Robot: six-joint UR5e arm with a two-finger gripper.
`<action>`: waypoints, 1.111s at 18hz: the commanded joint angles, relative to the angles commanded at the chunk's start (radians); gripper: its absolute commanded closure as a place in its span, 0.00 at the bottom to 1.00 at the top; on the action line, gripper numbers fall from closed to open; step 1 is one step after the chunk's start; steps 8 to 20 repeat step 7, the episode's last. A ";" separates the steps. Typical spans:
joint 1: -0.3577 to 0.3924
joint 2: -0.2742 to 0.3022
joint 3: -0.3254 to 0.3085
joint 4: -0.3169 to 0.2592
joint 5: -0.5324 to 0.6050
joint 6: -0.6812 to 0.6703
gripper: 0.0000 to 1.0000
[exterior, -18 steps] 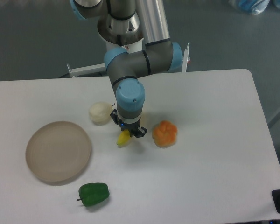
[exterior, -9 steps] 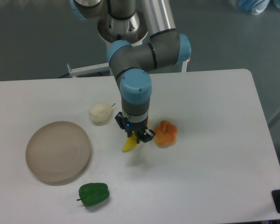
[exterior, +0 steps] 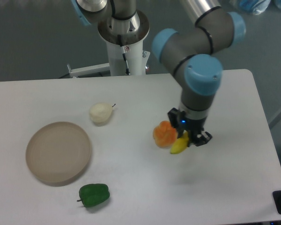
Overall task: Pick up the banana from the table
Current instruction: 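Lift the held banana up and carry it toward the orange pepper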
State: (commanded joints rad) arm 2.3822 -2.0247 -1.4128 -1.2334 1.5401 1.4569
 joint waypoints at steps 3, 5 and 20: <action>0.043 -0.054 0.055 -0.005 -0.003 0.072 0.98; 0.048 -0.055 0.052 -0.005 0.008 0.117 0.98; 0.046 -0.057 0.054 -0.005 0.008 0.118 0.98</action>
